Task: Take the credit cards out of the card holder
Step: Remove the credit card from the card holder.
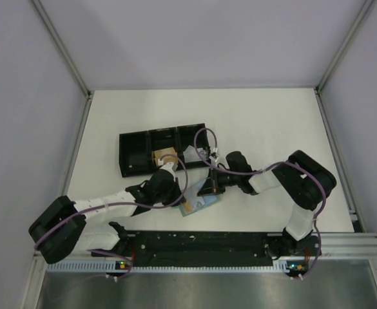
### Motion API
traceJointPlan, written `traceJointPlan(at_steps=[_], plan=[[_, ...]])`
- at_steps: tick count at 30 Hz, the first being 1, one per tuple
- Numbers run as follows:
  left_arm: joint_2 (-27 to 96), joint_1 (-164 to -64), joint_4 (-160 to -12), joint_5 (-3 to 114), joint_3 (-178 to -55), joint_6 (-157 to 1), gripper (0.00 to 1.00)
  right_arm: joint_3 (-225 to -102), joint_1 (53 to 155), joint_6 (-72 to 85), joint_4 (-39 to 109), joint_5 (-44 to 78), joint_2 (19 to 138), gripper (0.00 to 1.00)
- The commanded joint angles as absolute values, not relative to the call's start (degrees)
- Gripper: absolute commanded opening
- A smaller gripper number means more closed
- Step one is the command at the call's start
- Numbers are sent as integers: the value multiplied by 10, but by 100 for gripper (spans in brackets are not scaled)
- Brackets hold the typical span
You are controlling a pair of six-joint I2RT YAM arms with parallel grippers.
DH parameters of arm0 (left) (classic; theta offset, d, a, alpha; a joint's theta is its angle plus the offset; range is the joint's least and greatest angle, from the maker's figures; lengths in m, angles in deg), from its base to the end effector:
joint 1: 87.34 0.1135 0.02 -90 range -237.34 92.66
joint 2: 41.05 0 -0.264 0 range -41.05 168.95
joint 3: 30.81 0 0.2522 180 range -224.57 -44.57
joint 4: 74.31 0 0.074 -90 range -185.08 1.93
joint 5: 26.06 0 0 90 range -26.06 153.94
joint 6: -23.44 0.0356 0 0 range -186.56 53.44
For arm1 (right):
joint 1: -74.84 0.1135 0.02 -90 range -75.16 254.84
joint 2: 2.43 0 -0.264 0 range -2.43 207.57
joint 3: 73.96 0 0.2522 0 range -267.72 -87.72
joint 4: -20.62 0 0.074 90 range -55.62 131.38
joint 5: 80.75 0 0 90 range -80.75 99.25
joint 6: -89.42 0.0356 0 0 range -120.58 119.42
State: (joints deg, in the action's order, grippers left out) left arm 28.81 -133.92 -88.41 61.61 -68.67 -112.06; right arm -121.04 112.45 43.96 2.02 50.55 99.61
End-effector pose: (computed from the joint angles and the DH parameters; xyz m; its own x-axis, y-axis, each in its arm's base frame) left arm 0.1494 -0.1600 0.1488 -0.8786 -0.1084 -0.4651 0.1690 0.8403 -0.5151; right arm 0.2241 0.2023 0.1055 -0.9517 -0.0680 -0.2995 -0.2975 0.4468 0.8437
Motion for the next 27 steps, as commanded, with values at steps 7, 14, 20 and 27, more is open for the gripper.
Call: traceJointPlan(at_steps=[7, 14, 20, 27], plan=[[203, -1340, -802, 593, -664, -1141, 12, -1207, 1117, 441, -28, 524, 992, 0], [278, -1340, -779, 579, -694, -1140, 10, -1207, 1121, 449, -36, 526, 994, 0], [322, -1340, -784, 587, -692, -1138, 1, -1208, 1123, 450, -37, 525, 997, 0], [370, -1340, -832, 595, -706, -1138, 0, -1209, 1122, 437, -7, 514, 996, 2]])
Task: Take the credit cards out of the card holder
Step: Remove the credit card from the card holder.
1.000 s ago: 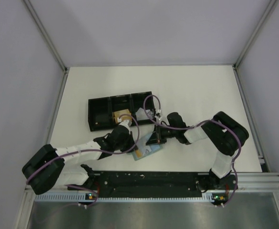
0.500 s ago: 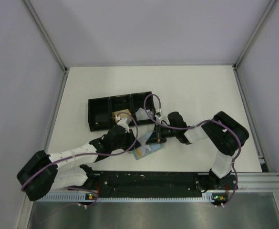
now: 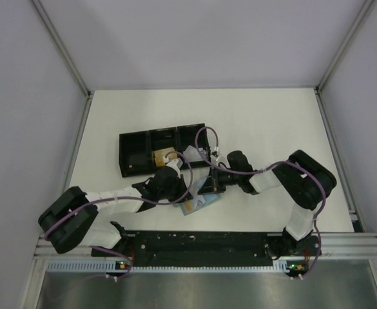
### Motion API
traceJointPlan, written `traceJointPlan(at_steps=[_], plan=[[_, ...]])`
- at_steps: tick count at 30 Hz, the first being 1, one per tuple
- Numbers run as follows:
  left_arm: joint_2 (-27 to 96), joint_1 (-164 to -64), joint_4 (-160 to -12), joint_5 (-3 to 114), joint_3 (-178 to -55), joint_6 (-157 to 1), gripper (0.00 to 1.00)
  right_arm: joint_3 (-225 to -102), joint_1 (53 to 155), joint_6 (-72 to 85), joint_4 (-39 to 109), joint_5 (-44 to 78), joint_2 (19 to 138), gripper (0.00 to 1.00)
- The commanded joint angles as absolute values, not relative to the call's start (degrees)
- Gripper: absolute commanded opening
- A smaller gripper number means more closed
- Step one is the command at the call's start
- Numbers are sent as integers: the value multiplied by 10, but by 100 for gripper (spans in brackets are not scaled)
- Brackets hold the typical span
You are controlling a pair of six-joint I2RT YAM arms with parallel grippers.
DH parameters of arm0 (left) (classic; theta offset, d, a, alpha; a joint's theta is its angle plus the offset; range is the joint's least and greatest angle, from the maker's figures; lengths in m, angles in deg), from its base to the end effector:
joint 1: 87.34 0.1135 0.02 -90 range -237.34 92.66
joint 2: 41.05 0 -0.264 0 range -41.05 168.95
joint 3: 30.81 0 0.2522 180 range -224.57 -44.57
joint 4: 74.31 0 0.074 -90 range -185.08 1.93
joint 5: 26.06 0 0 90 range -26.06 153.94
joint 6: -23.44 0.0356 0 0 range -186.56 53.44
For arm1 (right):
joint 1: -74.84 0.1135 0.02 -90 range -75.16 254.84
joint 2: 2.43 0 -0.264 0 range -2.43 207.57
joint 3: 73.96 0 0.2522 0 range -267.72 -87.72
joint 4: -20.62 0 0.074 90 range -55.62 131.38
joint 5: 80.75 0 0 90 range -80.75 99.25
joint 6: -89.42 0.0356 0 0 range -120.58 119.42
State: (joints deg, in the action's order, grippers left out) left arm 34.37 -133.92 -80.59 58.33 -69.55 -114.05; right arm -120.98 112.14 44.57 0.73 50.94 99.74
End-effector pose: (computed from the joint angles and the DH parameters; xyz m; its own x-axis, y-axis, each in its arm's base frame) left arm 0.1596 -0.1737 0.1438 -0.8856 -0.1315 -0.4454 0.1764 0.7920 -0.5845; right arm 0.2258 0.2018 0.1065 -0.9510 -0.0589 -0.3037 -0.2983 0.4349 0.8497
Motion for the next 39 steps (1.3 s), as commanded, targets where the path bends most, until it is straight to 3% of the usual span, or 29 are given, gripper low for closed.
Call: traceJointPlan(at_steps=[1, 6, 10, 16, 31, 34, 39], plan=[[372, -1341, -839, 596, -707, -1137, 0, -1209, 1121, 436, -8, 514, 995, 4], [362, -1340, -853, 597, -697, -1136, 0, -1206, 1118, 443, -17, 515, 993, 13], [353, -1340, -856, 598, -687, -1136, 0, -1199, 1115, 449, -28, 517, 992, 14], [345, -1340, -860, 600, -684, -1134, 0, -1194, 1111, 450, -36, 521, 993, 8], [342, -1339, -864, 599, -680, -1131, 0, -1178, 1100, 466, -76, 536, 992, 7], [347, -1340, -866, 597, -682, -1129, 0, -1175, 1097, 464, -79, 543, 992, 0], [351, -1339, -868, 595, -683, -1126, 0, -1165, 1075, 455, -66, 544, 984, 0]])
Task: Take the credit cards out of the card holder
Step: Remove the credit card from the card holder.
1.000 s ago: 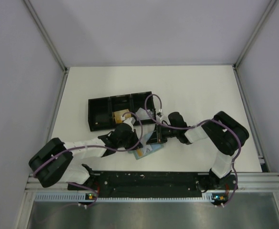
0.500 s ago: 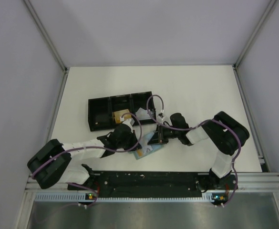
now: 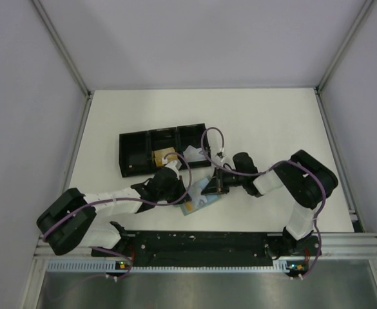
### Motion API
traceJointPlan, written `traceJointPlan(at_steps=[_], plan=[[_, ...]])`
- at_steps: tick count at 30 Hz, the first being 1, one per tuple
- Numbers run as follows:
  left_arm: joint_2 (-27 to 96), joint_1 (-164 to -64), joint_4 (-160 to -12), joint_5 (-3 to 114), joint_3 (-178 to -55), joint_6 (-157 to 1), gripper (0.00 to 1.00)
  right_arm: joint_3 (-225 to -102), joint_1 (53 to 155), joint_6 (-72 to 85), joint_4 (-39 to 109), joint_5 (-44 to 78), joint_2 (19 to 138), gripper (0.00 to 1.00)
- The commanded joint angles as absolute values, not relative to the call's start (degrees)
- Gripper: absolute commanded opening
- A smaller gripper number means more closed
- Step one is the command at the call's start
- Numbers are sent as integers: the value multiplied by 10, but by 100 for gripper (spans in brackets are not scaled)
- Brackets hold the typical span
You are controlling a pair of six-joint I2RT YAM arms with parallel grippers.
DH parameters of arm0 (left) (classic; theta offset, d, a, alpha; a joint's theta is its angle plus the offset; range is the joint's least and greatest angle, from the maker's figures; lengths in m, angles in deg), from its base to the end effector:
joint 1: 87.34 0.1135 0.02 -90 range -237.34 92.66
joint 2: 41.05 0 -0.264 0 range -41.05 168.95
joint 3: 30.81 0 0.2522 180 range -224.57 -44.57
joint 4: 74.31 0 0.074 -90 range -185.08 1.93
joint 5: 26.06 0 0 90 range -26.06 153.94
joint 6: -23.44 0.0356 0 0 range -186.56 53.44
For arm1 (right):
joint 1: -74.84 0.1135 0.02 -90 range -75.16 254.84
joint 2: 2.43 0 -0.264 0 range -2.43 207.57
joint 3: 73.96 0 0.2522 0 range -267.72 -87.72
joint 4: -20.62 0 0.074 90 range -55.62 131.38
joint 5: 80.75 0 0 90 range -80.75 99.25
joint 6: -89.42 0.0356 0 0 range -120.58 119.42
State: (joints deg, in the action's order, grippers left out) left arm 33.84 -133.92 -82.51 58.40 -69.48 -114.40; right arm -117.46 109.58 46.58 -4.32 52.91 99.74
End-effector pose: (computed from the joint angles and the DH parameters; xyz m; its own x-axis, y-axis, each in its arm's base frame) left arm 0.1575 -0.1715 0.1428 -0.8939 -0.1288 -0.4293 0.1604 0.8024 -0.5748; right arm 0.2241 0.1853 0.1007 -0.9585 -0.0192 -0.2844 -0.2665 0.4138 0.8705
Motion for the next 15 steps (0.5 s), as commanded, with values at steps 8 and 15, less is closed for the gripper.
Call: traceJointPlan(at_steps=[8, 15], plan=[[357, -1340, -865, 588, -685, -1124, 0, -1173, 1064, 402, 22, 523, 957, 0], [333, -1340, -871, 596, -681, -1122, 0, -1176, 1058, 382, 56, 512, 928, 3]])
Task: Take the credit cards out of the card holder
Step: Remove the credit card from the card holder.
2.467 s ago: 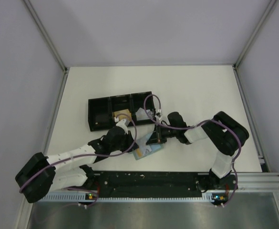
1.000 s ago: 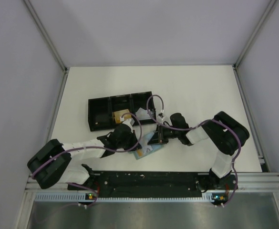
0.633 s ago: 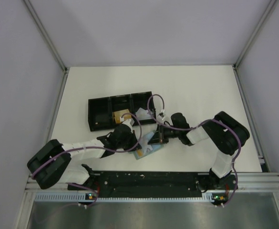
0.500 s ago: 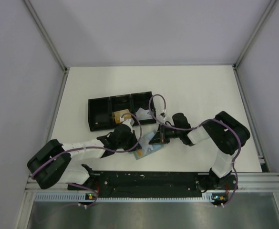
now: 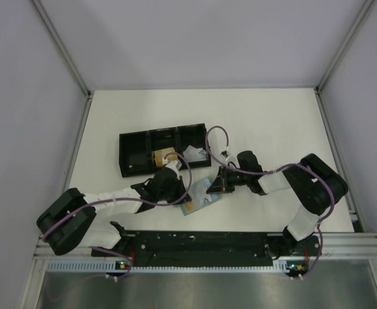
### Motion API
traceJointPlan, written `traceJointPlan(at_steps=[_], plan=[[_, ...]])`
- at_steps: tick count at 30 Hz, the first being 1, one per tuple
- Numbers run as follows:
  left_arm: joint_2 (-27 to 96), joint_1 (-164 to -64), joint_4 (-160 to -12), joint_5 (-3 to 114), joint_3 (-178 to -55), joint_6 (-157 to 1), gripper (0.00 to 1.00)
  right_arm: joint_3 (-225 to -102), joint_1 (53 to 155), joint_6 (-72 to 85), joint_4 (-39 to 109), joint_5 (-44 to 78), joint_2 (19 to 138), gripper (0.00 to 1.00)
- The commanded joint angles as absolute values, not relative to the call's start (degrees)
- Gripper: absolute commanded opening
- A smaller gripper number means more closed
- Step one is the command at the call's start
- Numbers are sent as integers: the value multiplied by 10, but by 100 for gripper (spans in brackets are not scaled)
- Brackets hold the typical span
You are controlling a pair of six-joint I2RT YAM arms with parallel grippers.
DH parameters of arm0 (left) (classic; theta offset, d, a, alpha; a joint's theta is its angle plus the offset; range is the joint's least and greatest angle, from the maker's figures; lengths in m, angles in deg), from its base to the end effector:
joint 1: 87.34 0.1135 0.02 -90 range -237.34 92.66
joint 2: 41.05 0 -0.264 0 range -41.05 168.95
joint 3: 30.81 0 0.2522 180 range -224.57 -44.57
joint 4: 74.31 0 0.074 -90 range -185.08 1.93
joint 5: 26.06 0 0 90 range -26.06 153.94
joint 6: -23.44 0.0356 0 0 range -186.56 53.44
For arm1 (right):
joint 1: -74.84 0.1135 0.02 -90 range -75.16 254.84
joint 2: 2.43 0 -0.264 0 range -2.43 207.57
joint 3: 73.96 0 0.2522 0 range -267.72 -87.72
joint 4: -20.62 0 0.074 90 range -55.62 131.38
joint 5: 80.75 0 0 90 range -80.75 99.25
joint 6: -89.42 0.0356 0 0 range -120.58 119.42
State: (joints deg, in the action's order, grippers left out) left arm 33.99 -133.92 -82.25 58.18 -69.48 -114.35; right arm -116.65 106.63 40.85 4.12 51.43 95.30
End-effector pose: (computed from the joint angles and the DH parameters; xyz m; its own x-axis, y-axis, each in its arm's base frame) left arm 0.1577 -0.1719 0.1426 -0.8944 -0.1270 -0.4288 0.1631 0.8002 -0.5771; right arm 0.2242 0.1671 0.1059 -0.9508 -0.0124 -0.3096 -0.2770 0.4820 0.8312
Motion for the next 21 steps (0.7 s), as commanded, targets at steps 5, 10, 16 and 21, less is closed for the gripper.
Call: traceJointPlan(at_steps=[5, 10, 16, 21], plan=[[336, -1340, -867, 593, -683, -1121, 0, -1175, 1061, 412, 9, 534, 943, 16], [338, -1340, -862, 589, -683, -1121, 0, -1180, 1074, 434, -25, 540, 971, 23], [342, -1340, -857, 588, -683, -1123, 0, -1185, 1080, 438, -32, 542, 989, 14], [332, -1340, -858, 590, -676, -1124, 0, -1177, 1067, 427, -14, 535, 968, 0]])
